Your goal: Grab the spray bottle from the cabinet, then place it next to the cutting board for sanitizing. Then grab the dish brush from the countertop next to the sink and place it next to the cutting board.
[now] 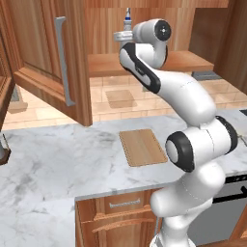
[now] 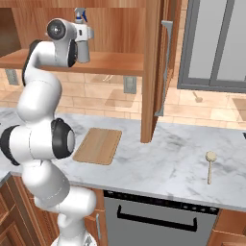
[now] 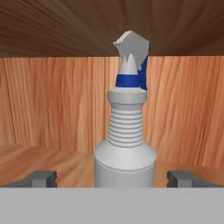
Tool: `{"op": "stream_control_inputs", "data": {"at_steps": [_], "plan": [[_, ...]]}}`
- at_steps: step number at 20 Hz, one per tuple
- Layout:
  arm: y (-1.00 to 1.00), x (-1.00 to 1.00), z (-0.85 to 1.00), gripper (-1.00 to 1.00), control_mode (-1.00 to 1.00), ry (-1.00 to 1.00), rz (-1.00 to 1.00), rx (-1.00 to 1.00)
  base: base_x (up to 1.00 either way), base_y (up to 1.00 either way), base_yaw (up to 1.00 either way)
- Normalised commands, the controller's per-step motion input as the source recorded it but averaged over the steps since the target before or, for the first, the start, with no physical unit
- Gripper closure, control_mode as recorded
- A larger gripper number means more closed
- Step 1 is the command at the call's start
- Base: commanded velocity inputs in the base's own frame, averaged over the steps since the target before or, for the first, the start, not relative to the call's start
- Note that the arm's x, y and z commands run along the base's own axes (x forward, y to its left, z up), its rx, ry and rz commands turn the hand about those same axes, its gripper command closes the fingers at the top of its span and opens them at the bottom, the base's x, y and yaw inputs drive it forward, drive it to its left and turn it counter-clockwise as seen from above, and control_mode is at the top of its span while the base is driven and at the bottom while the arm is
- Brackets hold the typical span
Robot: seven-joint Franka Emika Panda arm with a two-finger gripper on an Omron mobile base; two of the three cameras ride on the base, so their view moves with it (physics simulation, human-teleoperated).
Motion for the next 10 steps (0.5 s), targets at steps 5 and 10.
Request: {"op": "stream_control_inputs", "data": {"at_steps": [5,10], "plan": [[0.0,0.19,-0.13,-1.0,-1.0,0.04,0.0,0.02,0.0,0.0,0.0],[0.0,0.08,-0.15,-1.0,-1.0,0.04,0.0,0.0,0.0,0.0,0.0]]}}
